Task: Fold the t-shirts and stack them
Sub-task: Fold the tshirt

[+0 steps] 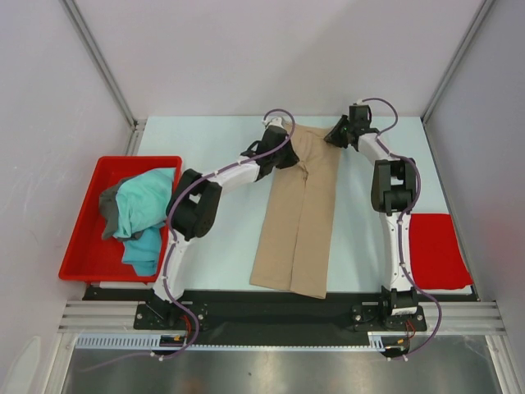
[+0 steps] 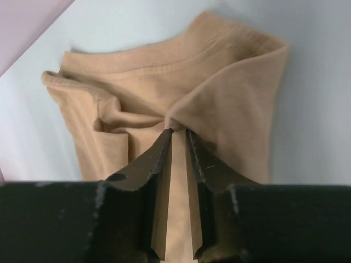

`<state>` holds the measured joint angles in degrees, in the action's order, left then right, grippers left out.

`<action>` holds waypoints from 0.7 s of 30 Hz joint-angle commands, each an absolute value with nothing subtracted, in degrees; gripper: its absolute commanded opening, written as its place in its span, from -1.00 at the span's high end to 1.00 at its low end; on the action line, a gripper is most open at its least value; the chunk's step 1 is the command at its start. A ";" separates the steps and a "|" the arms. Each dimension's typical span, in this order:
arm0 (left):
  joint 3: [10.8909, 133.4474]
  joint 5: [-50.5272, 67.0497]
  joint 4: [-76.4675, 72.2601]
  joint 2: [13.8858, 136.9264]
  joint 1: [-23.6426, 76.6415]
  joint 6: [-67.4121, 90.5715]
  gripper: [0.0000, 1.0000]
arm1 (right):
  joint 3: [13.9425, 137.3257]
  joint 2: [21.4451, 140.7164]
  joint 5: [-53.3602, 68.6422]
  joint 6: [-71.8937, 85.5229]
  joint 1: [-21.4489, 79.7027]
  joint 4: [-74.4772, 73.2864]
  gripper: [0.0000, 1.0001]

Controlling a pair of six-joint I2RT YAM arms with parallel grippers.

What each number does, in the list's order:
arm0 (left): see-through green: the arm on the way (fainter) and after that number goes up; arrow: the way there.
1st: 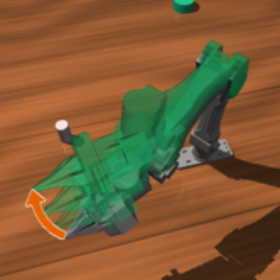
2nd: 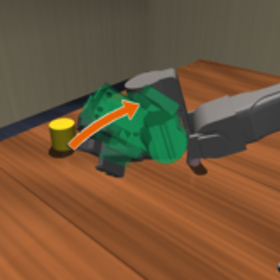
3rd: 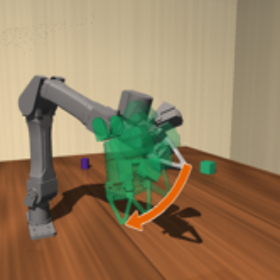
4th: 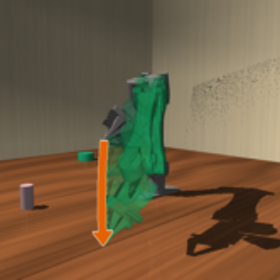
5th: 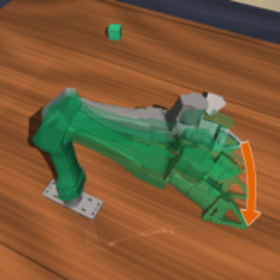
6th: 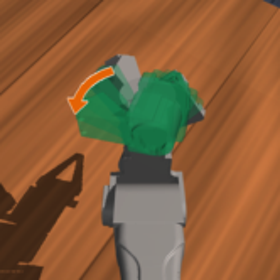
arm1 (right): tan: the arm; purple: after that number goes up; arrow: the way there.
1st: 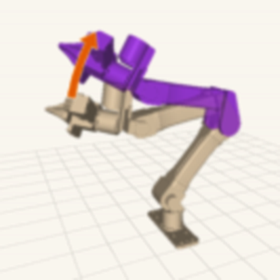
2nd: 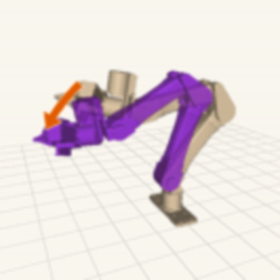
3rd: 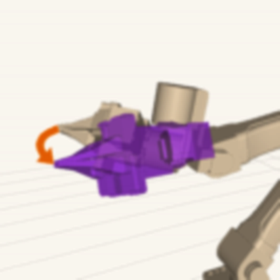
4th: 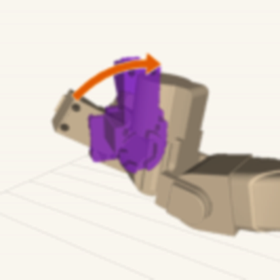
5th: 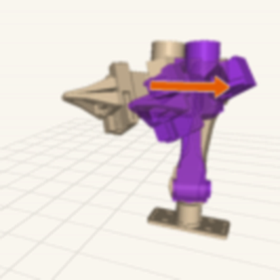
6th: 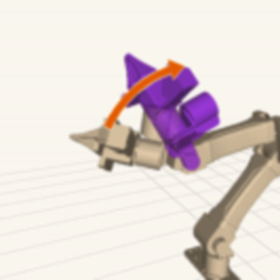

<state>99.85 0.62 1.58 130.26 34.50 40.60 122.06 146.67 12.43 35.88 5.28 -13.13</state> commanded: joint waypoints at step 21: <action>102.56 -15.04 15.55 128.40 36.74 44.73 0.88 | 127.70 148.36 12.30 36.04 3.78 -20.83 0.63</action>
<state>100.27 -14.81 12.93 128.31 37.52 41.21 125.01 147.26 12.53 37.34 3.99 -19.31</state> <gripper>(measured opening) 0.058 0.187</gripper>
